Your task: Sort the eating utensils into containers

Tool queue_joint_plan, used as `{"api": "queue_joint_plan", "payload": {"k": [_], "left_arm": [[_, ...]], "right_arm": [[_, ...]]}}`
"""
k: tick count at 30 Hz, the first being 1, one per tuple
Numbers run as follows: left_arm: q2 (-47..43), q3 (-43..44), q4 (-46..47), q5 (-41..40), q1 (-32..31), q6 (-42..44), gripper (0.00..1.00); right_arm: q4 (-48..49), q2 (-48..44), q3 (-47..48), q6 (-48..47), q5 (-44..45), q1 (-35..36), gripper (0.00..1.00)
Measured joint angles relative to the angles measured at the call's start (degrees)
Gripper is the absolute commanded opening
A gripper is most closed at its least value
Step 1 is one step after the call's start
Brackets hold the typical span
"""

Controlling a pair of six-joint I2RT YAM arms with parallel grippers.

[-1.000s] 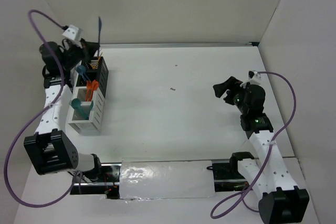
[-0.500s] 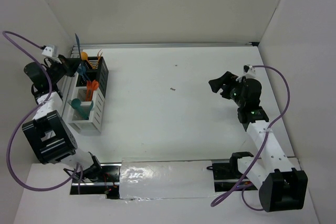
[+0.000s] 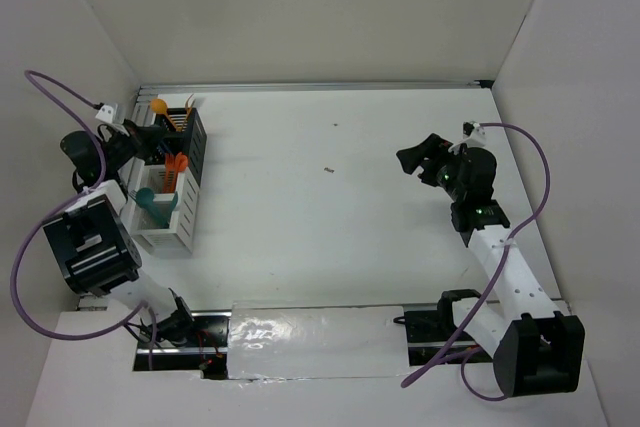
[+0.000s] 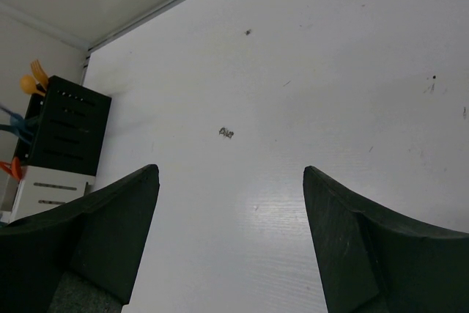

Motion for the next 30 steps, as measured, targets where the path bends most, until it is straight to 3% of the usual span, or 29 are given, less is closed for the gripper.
{"api": "queue_joint_plan", "payload": {"k": [15, 20, 22, 25, 30], "left_arm": [[1.22, -2.43, -0.5, -2.19, 0.04, 5.03, 0.13], [-1.88, -1.36, -2.67, -0.44, 0.02, 5.75, 0.37], [-3.56, 1.14, -5.09, 0.42, -0.07, 5.9, 0.49], [-5.46, 9.55, -12.7, 2.4, -1.44, 7.45, 0.59], [-7.67, 26.6, -29.81, 2.47, -11.67, 15.06, 0.64]], "right_arm": [[0.07, -0.07, 0.0, 0.0, 0.17, 0.0, 0.86], [0.57, 0.09, 0.0, -0.55, -0.98, 0.07, 0.86], [1.4, 0.7, 0.02, -1.33, -2.43, 0.44, 0.86], [2.14, 3.13, 0.76, -2.75, -4.74, 1.38, 0.86], [2.64, 8.96, 4.59, -7.82, -9.14, 5.01, 0.87]]}}
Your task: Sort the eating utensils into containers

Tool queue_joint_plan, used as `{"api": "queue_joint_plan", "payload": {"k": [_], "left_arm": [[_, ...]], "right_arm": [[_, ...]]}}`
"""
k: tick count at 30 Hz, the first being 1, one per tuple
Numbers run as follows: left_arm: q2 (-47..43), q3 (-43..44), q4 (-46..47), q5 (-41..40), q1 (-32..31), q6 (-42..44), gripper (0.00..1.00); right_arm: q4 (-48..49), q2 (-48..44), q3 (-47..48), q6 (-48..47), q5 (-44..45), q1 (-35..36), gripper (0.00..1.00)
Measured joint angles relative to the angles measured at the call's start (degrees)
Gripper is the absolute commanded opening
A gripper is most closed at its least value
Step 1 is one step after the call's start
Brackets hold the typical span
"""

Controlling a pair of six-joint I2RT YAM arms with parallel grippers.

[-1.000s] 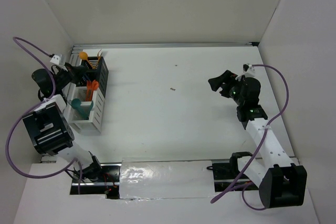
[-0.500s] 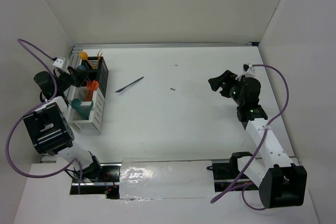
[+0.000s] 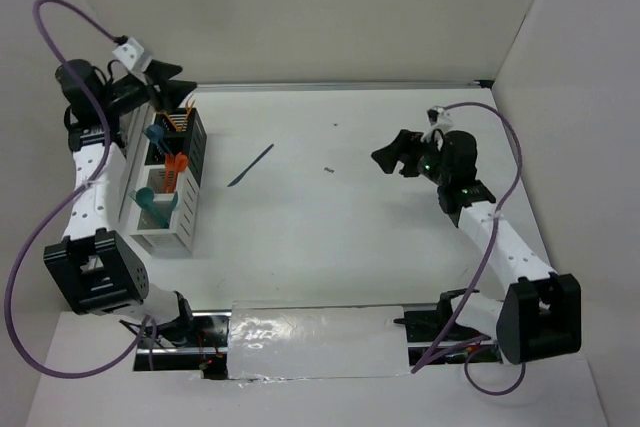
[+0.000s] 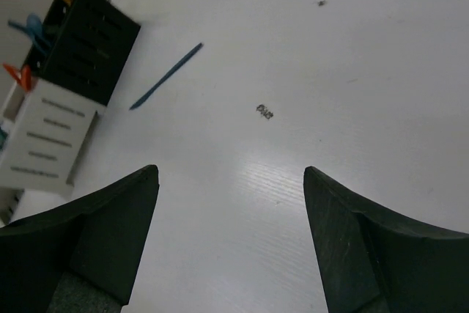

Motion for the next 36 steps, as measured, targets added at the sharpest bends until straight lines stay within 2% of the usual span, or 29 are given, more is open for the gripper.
{"api": "queue_joint_plan", "payload": {"k": [4, 6, 10, 12, 16, 21, 25, 32, 36], "left_arm": [[-2.54, 2.97, -6.4, -2.12, -7.17, -1.18, 0.68], [-4.96, 1.01, -8.17, -3.74, -6.8, -4.94, 0.71], [-9.81, -3.15, -13.42, -6.84, -4.79, -9.9, 0.74], [-11.8, -4.39, -16.7, -7.65, -4.37, -11.3, 0.8], [-16.72, -7.69, -21.66, -10.49, -4.7, -13.49, 0.83], [-26.99, -16.74, -22.16, -12.79, -4.28, -15.63, 0.87], [-27.61, -17.35, -22.56, -13.97, -5.44, -15.56, 0.86], [-23.06, -17.92, -22.6, -14.64, -6.47, -15.61, 0.85], [-22.32, -18.69, -22.58, -14.29, -6.64, -15.56, 0.85]], "right_arm": [[-0.07, 8.39, 8.44, -10.88, -6.43, 5.49, 0.86], [-0.59, 13.46, 13.33, -21.27, -10.36, 9.51, 0.77], [-6.6, 25.14, 25.27, -42.51, -18.01, 15.85, 0.76], [-9.81, 30.99, 31.82, -49.4, -20.46, 17.59, 0.77], [-19.28, 44.28, 49.03, -63.76, -23.67, 20.39, 0.77], [-29.57, 62.9, 73.0, -78.47, -22.67, 24.48, 0.78], [-30.97, 72.32, 77.0, -82.53, -22.91, 26.51, 0.79], [-29.49, 87.19, 89.13, -81.72, -22.05, 27.04, 0.8], [-25.49, 88.17, 89.48, -78.36, -23.98, 26.53, 0.82]]}}
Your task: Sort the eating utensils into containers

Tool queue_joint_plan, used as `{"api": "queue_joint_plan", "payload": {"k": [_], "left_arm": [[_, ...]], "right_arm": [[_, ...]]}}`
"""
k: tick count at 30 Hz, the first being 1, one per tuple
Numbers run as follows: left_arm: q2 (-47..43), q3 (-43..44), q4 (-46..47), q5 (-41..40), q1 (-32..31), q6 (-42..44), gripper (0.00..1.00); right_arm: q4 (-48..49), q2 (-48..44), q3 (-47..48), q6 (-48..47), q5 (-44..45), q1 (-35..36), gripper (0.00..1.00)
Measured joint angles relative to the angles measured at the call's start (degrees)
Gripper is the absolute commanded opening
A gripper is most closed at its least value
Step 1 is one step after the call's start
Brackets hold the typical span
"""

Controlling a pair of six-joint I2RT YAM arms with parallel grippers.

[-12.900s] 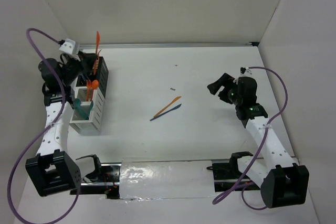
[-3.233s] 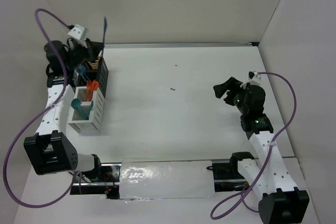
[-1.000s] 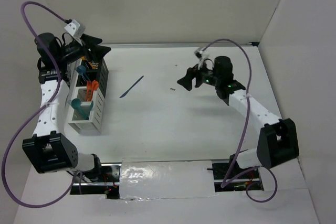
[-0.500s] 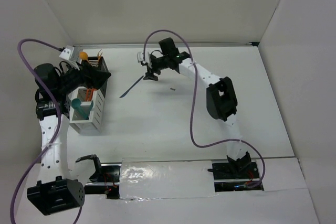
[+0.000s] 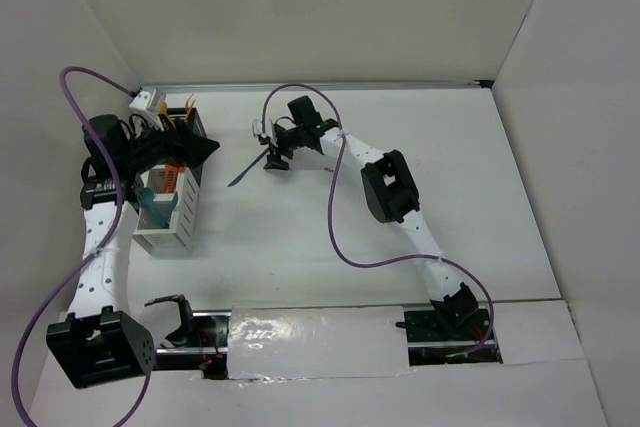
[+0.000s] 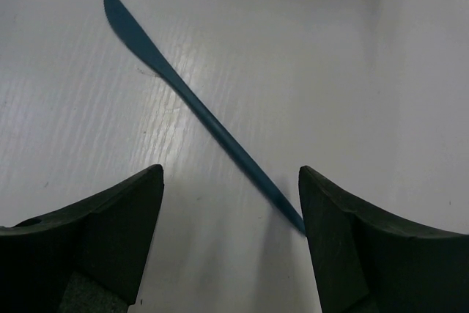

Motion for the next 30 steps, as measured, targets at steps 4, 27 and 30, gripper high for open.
{"api": "queue_joint_plan", "payload": {"k": [4, 27, 30], "left_arm": [[0.87, -0.09, 0.13, 0.68, -0.07, 0.0, 0.85], [1.2, -0.83, 0.76, 2.08, -0.04, 0.02, 0.85], [1.18, -0.85, 0.94, 2.08, -0.07, 0.02, 0.86]], "right_arm": [[4.31, 0.55, 0.33, 3.98, -0.7, -0.15, 0.87], [11.89, 6.86, 5.07, 18.45, -1.77, -0.74, 0.79], [11.3, 6.88, 5.18, 19.23, -1.2, -0.79, 0.78]]}}
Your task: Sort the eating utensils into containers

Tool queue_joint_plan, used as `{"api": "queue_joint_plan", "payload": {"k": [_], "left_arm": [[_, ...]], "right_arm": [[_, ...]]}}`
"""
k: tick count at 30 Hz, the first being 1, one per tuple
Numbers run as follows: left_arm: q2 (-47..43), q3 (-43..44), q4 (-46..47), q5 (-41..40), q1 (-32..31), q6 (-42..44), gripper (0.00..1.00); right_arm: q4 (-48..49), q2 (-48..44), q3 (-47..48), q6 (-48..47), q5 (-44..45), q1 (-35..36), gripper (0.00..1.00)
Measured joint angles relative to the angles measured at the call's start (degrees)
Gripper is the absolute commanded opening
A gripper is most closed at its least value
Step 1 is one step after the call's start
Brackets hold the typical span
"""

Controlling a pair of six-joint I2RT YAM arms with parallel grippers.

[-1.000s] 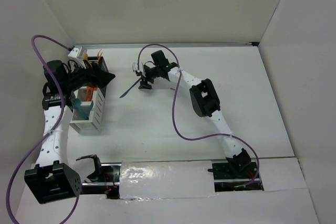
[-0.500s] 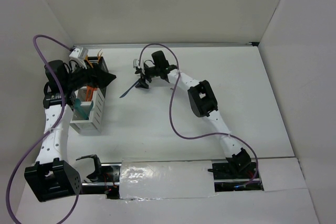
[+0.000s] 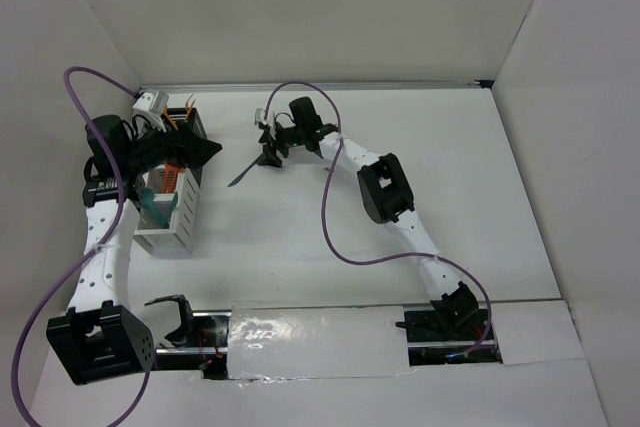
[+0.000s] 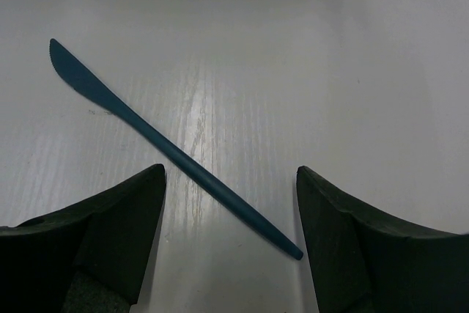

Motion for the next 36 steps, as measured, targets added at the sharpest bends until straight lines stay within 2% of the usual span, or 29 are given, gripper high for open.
{"api": "queue_joint_plan", "payload": {"k": [5, 7, 11, 15, 20, 23, 26, 29, 32, 36], "left_arm": [[-0.02, -0.42, 0.04, 0.11, 0.0, -0.02, 0.85], [-0.02, -0.63, 0.02, 0.15, 0.0, -0.04, 0.85], [-0.02, -0.72, 0.04, 0.31, 0.0, -0.04, 0.86], [-0.02, -0.72, 0.04, 0.44, 0.0, -0.04, 0.86], [-0.15, -0.74, 0.04, 0.44, 0.02, -0.02, 0.86], [-0.37, -0.79, 0.07, 0.44, 0.0, -0.02, 0.85], [-0.39, -0.83, 0.09, 0.44, 0.0, -0.02, 0.85], [-0.39, -0.87, 0.09, 0.44, 0.0, -0.04, 0.86], [-0.39, -0.94, 0.09, 0.44, 0.0, -0.02, 0.85], [-0.83, -1.55, 0.13, 0.44, 0.0, -0.04, 0.85]], "right_arm": [[-1.11, -0.02, 0.48, 1.44, 1.09, -0.02, 0.77], [-1.7, -0.02, 0.61, 2.08, 1.46, -0.15, 0.72], [-2.56, -0.02, 0.7, 3.23, 1.46, -0.63, 0.72], [-3.43, -0.02, 1.01, 4.04, 1.7, -1.07, 0.64], [-6.29, 0.09, 2.8, 4.85, 4.09, -1.27, 0.62], [-7.04, 0.15, 3.17, 4.94, 4.85, -1.51, 0.52], [-7.13, 0.15, 3.15, 5.05, 4.9, -1.68, 0.5], [-7.1, 0.11, 2.99, 5.03, 4.74, -1.75, 0.42], [-6.84, -0.59, 1.55, 5.07, 4.52, -1.79, 0.28], [-6.97, -2.34, -1.49, 5.2, 2.95, -1.99, 0.2]]}}
